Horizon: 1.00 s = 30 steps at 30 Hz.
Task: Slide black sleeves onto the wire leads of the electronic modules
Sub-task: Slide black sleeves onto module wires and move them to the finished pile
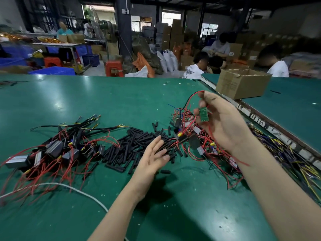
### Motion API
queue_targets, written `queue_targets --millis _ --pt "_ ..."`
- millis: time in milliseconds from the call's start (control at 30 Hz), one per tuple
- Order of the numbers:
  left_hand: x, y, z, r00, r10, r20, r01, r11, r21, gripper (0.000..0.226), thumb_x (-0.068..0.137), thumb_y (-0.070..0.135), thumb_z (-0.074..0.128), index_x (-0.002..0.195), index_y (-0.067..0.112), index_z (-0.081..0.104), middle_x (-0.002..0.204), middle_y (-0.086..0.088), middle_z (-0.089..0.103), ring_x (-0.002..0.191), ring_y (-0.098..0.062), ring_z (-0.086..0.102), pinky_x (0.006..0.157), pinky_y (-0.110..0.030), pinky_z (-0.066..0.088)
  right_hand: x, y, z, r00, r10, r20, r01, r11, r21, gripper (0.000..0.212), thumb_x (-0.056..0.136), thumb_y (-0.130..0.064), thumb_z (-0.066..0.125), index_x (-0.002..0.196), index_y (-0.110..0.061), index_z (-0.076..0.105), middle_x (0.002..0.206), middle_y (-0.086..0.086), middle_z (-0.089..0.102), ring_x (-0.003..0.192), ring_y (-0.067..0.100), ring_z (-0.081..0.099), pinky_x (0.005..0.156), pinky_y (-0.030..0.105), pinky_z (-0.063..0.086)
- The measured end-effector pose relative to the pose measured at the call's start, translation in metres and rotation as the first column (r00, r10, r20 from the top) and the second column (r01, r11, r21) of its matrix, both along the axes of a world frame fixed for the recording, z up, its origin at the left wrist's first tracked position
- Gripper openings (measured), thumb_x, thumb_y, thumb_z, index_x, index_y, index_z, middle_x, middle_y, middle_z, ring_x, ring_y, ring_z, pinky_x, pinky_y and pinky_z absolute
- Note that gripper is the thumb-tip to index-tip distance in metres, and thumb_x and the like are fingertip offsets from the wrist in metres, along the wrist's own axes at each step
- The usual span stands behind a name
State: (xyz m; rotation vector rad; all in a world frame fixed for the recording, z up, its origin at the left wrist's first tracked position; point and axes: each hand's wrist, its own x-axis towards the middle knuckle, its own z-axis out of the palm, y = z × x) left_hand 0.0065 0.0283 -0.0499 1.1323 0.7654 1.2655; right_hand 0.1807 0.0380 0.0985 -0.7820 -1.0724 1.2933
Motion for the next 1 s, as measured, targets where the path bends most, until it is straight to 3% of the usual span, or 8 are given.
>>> queue_targets --millis 100,200,367,467,567,733,867,1000 --pt "0.002 -0.003 -0.001 0.997 -0.068 0.033 0.067 0.997 0.029 0.066 0.078 0.015 0.070 0.134 0.035 0.041 0.124 0.008 0.061 0.115 -0.005 0.057 0.092 -0.020 0.045 -0.012 -0.007 -0.009 0.991 0.130 -0.012 -0.131 0.990 -0.053 0.020 0.078 -0.027 0.057 0.091 -0.014 0.063 0.068 -0.004 0.056 0.061 0.012 0.061 0.053 0.019 0.043" --pt "0.006 -0.009 0.001 0.992 -0.122 0.045 0.121 0.993 0.014 0.047 0.079 0.023 0.067 0.124 0.028 0.054 0.115 0.007 0.069 0.110 -0.010 0.061 0.090 -0.020 0.048 -0.024 -0.009 -0.021 0.980 0.188 -0.059 -0.192 0.978 -0.082 0.019 0.077 -0.027 0.058 0.089 -0.015 0.067 0.067 -0.004 0.057 0.060 0.012 0.062 0.051 0.018 0.043" --pt "0.007 -0.014 0.008 0.976 -0.164 0.145 0.184 0.974 -0.133 0.043 0.075 0.039 0.056 0.110 0.014 0.059 0.084 -0.003 0.073 0.067 -0.015 0.069 0.061 -0.019 0.050 -0.027 -0.003 -0.045 0.991 -0.017 0.130 0.037 0.988 -0.149 0.016 0.096 -0.017 0.049 0.092 -0.020 0.065 0.064 -0.010 0.058 0.057 0.009 0.064 0.048 0.018 0.038" --pt "0.003 -0.014 0.008 0.982 -0.166 0.090 0.177 0.975 -0.136 0.045 0.076 0.043 0.054 0.112 0.016 0.059 0.074 -0.001 0.069 0.066 -0.015 0.066 0.069 -0.028 0.044 -0.020 -0.005 -0.062 0.975 -0.114 0.192 0.145 0.977 -0.155 0.017 0.097 -0.016 0.047 0.093 -0.021 0.063 0.064 -0.012 0.059 0.058 0.007 0.063 0.054 0.023 0.034" --pt "0.002 -0.014 0.008 0.985 -0.141 0.100 0.153 0.981 -0.122 0.051 0.071 0.046 0.059 0.113 0.017 0.054 0.068 -0.005 0.066 0.065 -0.020 0.066 0.074 -0.033 0.042 -0.014 -0.010 -0.079 0.980 -0.167 0.111 0.185 0.967 -0.175 0.018 0.097 -0.012 0.046 0.092 -0.017 0.063 0.061 -0.009 0.056 0.055 0.010 0.061 0.051 0.021 0.039" --pt "0.001 -0.014 0.009 0.986 -0.120 0.114 0.132 0.986 -0.099 0.050 0.077 0.036 0.059 0.126 0.037 0.052 0.066 -0.011 0.063 0.065 -0.023 0.064 0.062 -0.025 0.049 -0.004 -0.017 -0.096 0.955 -0.297 -0.011 0.294 0.948 -0.126 0.024 0.096 -0.003 0.044 0.082 -0.011 0.061 0.055 -0.005 0.054 0.046 0.015 0.051 0.046 0.019 0.044" --pt "0.002 -0.018 0.012 0.980 -0.148 0.135 0.166 0.977 -0.134 0.054 0.074 0.036 0.062 0.126 0.022 0.054 0.061 -0.004 0.054 0.054 -0.017 0.052 0.056 -0.024 0.039 0.005 -0.021 -0.091 0.954 -0.262 -0.147 0.256 0.965 -0.059 0.021 0.098 -0.006 0.043 0.085 -0.009 0.059 0.054 -0.002 0.049 0.048 0.014 0.049 0.048 0.020 0.044" --pt "0.001 -0.021 0.011 0.972 -0.213 0.098 0.225 0.964 -0.139 0.044 0.080 0.026 0.068 0.122 0.020 0.055 0.066 -0.003 0.058 0.056 -0.015 0.054 0.052 -0.020 0.041 0.011 -0.021 -0.079 0.967 -0.191 -0.169 0.187 0.982 -0.039 0.017 0.098 -0.013 0.044 0.089 -0.009 0.058 0.059 -0.001 0.050 0.053 0.017 0.053 0.054 0.025 0.047"
